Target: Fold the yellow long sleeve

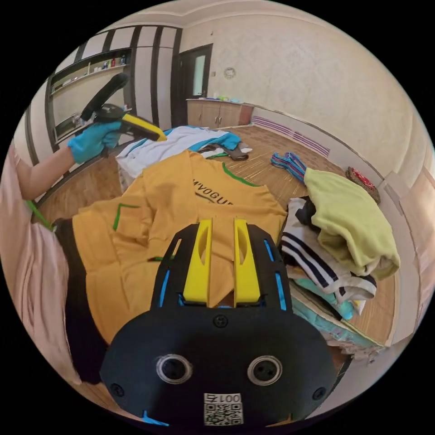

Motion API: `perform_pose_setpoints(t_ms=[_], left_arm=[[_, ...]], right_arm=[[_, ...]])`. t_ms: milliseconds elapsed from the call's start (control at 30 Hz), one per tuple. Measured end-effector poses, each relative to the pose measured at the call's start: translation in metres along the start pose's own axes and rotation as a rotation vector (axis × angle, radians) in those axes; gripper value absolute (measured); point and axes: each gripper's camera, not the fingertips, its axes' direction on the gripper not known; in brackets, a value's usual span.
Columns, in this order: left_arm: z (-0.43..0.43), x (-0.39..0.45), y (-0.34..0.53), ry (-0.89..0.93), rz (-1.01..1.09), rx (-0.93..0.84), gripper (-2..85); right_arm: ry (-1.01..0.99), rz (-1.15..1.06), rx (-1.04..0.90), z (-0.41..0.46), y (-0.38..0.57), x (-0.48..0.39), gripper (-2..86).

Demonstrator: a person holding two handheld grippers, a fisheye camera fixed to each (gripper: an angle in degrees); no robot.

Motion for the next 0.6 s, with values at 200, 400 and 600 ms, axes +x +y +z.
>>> perform_pose_setpoints(t_ms=[200,400,600], left_arm=[[-0.045,0.036,0.032,-0.019,0.037,0.065,-1.6],[-0.067,0.049,0.059,-0.020,0.059,0.084,0.2],[-0.068,0.050,0.087,-0.035,0.085,0.031,1.9]], right_arm=[[-0.142,-0.151,-0.176,-0.045,0.025,-0.037,8.1],[-0.350,-0.208,-0.360,-0.061,0.044,-0.075,10.8],[-0.302,-0.226,-0.528,-0.051,0.064,-0.104,12.4]])
